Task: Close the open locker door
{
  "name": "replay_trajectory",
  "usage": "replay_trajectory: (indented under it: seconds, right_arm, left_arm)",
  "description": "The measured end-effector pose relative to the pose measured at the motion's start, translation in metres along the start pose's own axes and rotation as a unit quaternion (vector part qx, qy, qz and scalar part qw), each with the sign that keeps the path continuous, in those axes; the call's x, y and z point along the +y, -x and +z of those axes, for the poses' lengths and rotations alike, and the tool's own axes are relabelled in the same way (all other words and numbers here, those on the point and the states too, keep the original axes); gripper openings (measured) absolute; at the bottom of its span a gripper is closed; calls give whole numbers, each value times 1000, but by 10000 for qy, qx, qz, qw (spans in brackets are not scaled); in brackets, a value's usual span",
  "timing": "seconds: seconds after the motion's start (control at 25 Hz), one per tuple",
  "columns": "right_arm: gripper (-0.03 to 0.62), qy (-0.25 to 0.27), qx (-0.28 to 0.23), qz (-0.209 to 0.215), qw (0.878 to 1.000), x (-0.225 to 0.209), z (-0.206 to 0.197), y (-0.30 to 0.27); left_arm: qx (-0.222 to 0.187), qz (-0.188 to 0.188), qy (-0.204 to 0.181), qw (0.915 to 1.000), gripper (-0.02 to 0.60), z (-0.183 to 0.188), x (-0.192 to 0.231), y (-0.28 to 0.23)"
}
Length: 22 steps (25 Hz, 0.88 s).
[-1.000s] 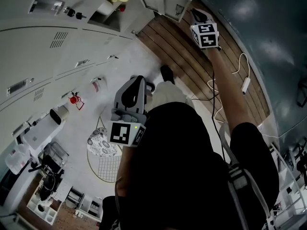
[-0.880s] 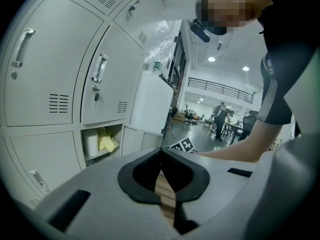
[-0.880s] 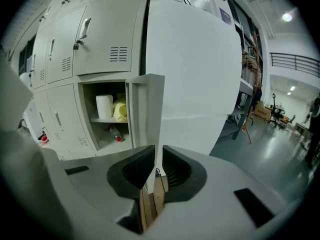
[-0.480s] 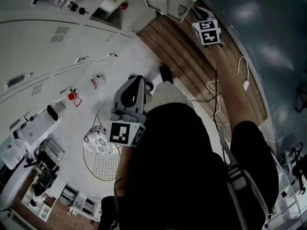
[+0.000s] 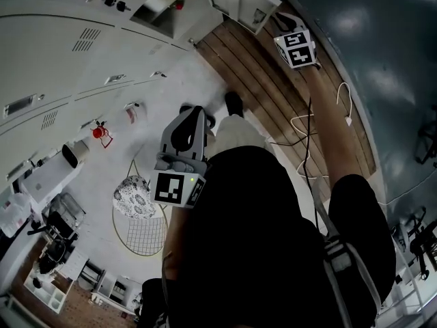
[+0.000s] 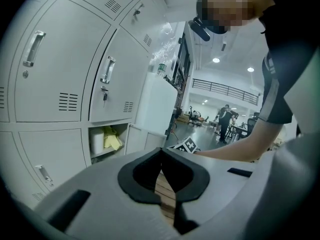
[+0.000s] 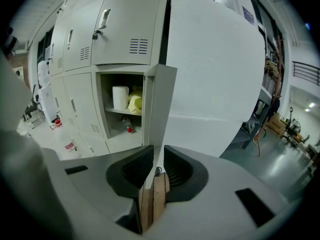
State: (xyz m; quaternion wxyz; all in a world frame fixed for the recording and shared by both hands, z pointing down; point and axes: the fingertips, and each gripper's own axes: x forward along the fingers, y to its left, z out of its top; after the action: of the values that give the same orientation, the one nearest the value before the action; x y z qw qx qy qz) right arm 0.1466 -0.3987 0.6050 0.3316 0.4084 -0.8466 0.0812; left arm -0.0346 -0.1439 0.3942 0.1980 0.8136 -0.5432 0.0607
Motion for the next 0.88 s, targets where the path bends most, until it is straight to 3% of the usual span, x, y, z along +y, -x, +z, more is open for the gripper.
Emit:
replay_trajectory:
  seconds: [0.24,0.4,0.88]
  right_arm:
    - [54,73,-31,200,9998,25,-2,4]
    - [54,133,-62,326,9994,41,0,8]
    - [53,228,-129,750,9968,89,8,7]
  left_arm:
    - [-172,-66,27,9998,17,0,-3,3]
    - [29,-17,38,10000,17,-6,-1,6]
    - [-86,112,152,9998,17,-9,13,18]
